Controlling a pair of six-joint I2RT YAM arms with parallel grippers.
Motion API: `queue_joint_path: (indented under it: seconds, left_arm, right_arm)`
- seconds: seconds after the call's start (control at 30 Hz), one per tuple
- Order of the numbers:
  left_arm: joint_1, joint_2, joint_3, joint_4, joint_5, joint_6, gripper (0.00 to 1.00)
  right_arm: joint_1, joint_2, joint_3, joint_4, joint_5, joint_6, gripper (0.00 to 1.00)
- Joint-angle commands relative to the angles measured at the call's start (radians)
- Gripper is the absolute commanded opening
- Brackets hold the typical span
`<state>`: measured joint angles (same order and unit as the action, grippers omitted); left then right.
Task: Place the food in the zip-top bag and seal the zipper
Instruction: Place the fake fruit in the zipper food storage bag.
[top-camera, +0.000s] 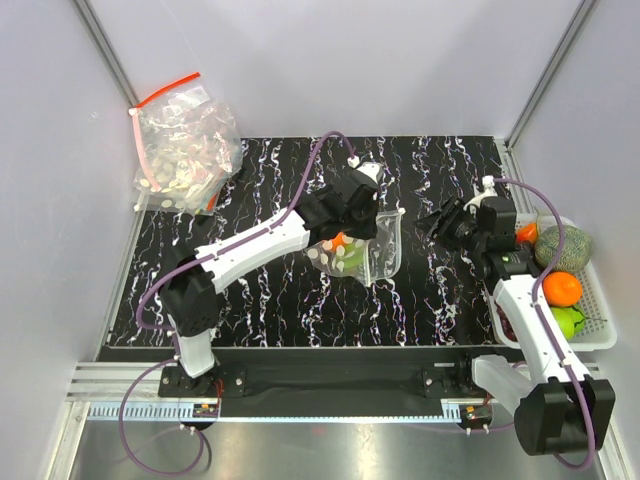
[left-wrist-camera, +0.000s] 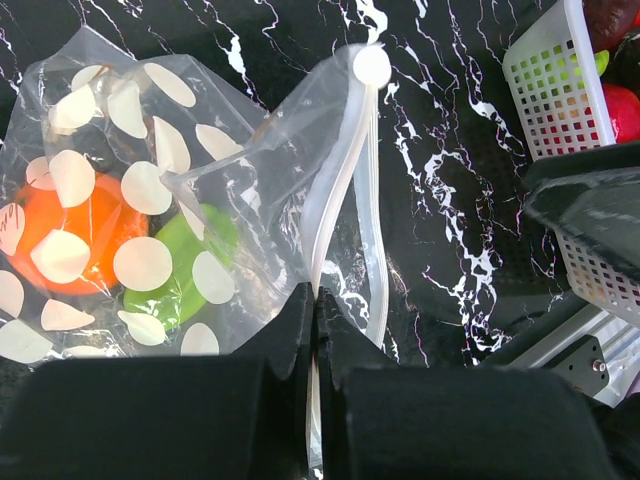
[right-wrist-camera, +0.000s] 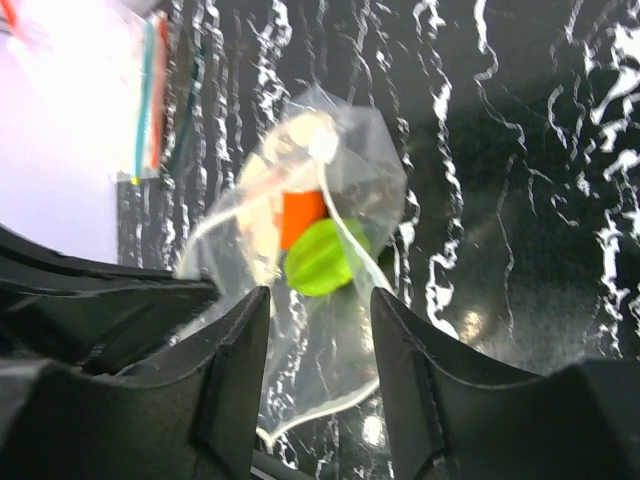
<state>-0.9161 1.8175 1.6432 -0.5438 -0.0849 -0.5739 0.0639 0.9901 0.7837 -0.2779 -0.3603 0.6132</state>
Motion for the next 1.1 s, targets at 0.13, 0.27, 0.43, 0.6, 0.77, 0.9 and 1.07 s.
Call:
queue_joint_path:
  seconds: [0.13,0.27,0.43,0.6,0.77,0.9,1.07]
  left_arm:
    - [0.005,-0.032,0.009,0.028,0.01,0.0,0.0]
    - [0.005,-0.049,0.006,0.024,0.007,0.006,0.0]
    - [0.003,-0.064,-0.009,0.025,0.005,0.014,0.0]
    - [0.005,-0.089,-0.054,0.041,-0.001,0.028,0.0]
    - [0.005,-0.109,-0.083,0.054,0.014,0.035,0.0]
    - [0.005,-0.118,-0.095,0.067,0.03,0.045,0.0]
    - [0.005,-0.129,-0.109,0.073,0.036,0.052,0.0]
  right_arm:
    - [0.007,0.038,-0.118,0.091,-0.13,-0.03,0.59]
    - [0.01,0.03,-0.181,0.138,-0.146,-0.033,0.65]
    - [0.01,0.028,-0.104,-0.03,0.071,-0.058,0.7]
    - [-0.012,0.062,0.086,-0.239,0.291,-0.115,0.69]
    - [-0.208,0.067,0.155,-0.261,0.293,-0.119,0.69]
    - [-0.298,0.105,0.176,-0.268,0.333,-0.133,0.72]
    - [-0.319,0.173,0.212,-0.271,0.428,-0.138,0.92]
